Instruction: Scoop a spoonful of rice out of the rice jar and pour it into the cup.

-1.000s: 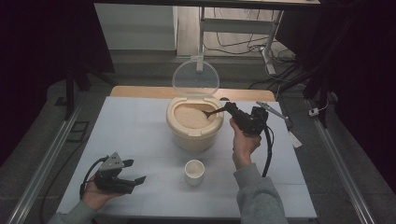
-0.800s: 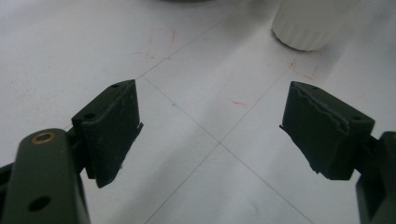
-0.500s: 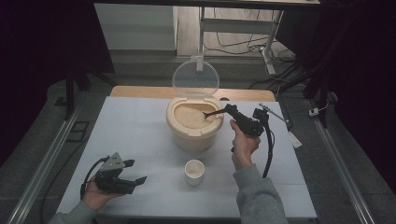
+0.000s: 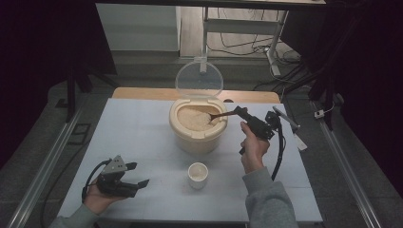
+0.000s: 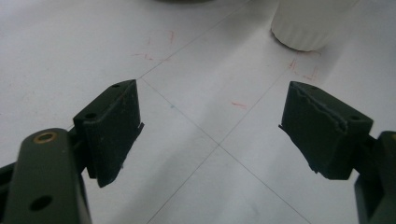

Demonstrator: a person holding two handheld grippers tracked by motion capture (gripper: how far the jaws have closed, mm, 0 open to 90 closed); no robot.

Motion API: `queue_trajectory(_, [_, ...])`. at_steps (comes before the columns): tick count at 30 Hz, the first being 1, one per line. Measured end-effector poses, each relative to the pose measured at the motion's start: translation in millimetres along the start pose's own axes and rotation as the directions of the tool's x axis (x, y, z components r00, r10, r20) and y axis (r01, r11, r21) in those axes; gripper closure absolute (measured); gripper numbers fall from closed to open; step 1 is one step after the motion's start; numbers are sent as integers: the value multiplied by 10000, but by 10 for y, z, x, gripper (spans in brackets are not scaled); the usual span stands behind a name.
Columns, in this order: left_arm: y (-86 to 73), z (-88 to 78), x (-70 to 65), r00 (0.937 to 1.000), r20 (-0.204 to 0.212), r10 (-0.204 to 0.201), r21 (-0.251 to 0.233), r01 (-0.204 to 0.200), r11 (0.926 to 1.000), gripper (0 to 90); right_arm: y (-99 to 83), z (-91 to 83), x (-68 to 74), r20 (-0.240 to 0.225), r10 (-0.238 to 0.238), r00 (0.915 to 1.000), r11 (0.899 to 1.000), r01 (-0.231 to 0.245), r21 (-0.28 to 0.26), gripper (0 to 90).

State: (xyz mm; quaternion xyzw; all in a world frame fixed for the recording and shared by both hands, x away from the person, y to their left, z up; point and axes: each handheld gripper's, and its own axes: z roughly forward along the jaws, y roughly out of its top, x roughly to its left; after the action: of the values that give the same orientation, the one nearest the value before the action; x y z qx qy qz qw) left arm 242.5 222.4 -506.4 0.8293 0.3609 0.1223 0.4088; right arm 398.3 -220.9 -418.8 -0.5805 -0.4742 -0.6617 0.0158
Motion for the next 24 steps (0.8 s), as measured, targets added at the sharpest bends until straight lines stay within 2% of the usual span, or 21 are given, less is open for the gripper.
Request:
queue_trajectory(5, [1,2,-3,10000,-10,24,8,-24,10000,200,30,-22,-14,-157,397,9991,9991,-399,-140,833])
queue_trajectory(24, [6,-1,-14,9998,-124,132,38,-131,9999,204,102,-99,-38,-376,816,9960,9965,-822,-150,834])
